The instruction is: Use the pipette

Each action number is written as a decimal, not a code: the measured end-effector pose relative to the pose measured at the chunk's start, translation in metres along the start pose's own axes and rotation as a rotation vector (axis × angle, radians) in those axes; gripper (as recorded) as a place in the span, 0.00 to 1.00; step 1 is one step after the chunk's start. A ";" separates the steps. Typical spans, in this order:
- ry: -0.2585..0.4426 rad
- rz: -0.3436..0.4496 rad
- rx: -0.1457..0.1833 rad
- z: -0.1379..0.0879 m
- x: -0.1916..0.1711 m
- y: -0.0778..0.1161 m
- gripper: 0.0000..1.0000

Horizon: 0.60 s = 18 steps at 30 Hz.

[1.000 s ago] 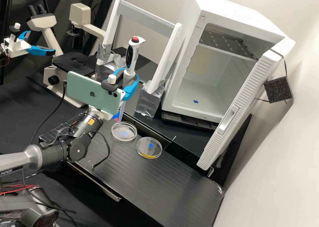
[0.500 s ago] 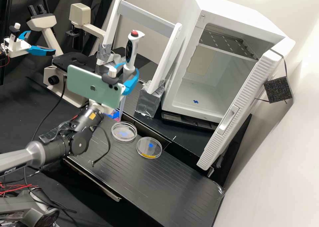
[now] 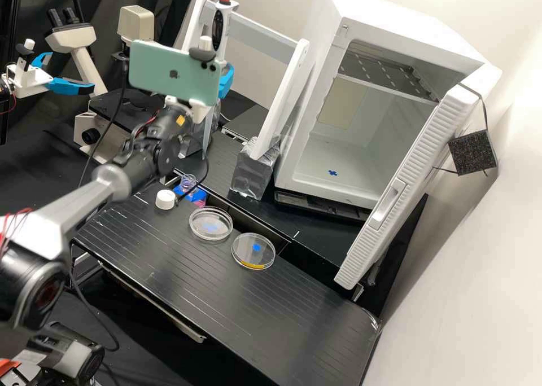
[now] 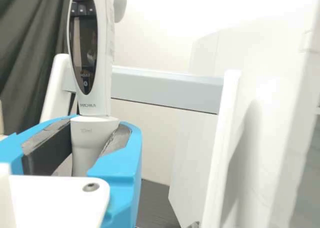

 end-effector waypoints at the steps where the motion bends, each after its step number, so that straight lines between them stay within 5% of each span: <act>1: -0.013 -0.009 0.000 -0.001 0.008 0.001 0.00; 9: -0.125 -0.061 0.028 0.002 0.053 0.008 0.00; 18: -0.111 -0.032 0.004 -0.009 0.069 0.022 0.00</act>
